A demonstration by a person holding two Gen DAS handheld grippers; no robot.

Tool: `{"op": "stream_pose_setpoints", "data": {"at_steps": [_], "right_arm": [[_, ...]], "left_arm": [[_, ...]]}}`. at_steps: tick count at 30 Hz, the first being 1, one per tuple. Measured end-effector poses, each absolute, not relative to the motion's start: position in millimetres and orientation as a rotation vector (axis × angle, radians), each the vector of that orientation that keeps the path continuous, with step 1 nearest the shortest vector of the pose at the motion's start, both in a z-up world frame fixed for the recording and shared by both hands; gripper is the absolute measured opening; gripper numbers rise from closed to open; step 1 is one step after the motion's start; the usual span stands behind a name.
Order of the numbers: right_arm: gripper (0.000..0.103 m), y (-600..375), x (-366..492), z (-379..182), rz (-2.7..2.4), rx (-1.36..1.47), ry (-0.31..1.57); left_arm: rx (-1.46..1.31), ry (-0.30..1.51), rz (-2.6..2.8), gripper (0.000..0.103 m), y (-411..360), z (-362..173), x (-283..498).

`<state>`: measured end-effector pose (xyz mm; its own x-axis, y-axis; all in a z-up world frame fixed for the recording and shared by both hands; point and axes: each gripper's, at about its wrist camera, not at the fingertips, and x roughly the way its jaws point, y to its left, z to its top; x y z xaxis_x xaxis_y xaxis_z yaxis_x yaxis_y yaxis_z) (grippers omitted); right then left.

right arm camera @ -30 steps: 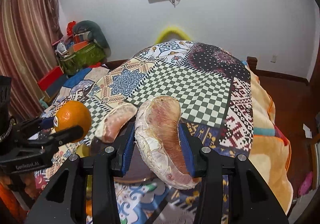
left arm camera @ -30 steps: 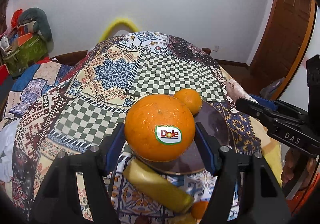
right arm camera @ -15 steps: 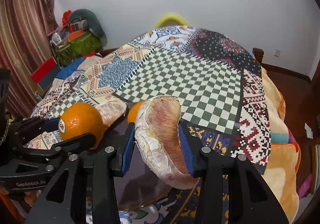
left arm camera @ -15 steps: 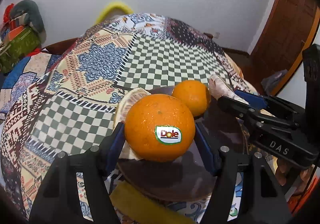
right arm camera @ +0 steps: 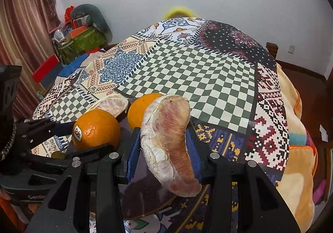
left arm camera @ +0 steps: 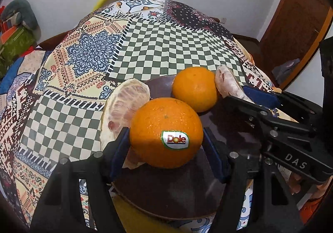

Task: Organize fruits
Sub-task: 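Lower the Dole orange onto the plate with the left tool while the right tool sets the segment beside it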

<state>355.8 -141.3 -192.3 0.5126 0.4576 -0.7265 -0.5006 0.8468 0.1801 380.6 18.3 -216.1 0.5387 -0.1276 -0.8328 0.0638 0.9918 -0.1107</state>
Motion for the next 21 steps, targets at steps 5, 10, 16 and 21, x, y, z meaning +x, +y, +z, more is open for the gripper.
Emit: {"op": "stream_pose_setpoints", "data": {"at_steps": [5,10,16,21], "right_arm": [[0.040,-142,356,-191,0.574,-0.050,0.858],[0.042,-147,352,-184,0.579,-0.043,0.852],[0.043,-154,340,-166,0.584,-0.031,0.819],[0.045,-158,322,-148,0.572,-0.051,0.774]], "left_arm": [[-0.037,1.004,-0.113,0.068,14,-218,379],[-0.008,1.012,-0.112,0.069,9,-218,376],[-0.025,0.991,-0.105,0.072,12,-204,364],[-0.047,0.951,-0.088,0.072,20,-185,346]]}}
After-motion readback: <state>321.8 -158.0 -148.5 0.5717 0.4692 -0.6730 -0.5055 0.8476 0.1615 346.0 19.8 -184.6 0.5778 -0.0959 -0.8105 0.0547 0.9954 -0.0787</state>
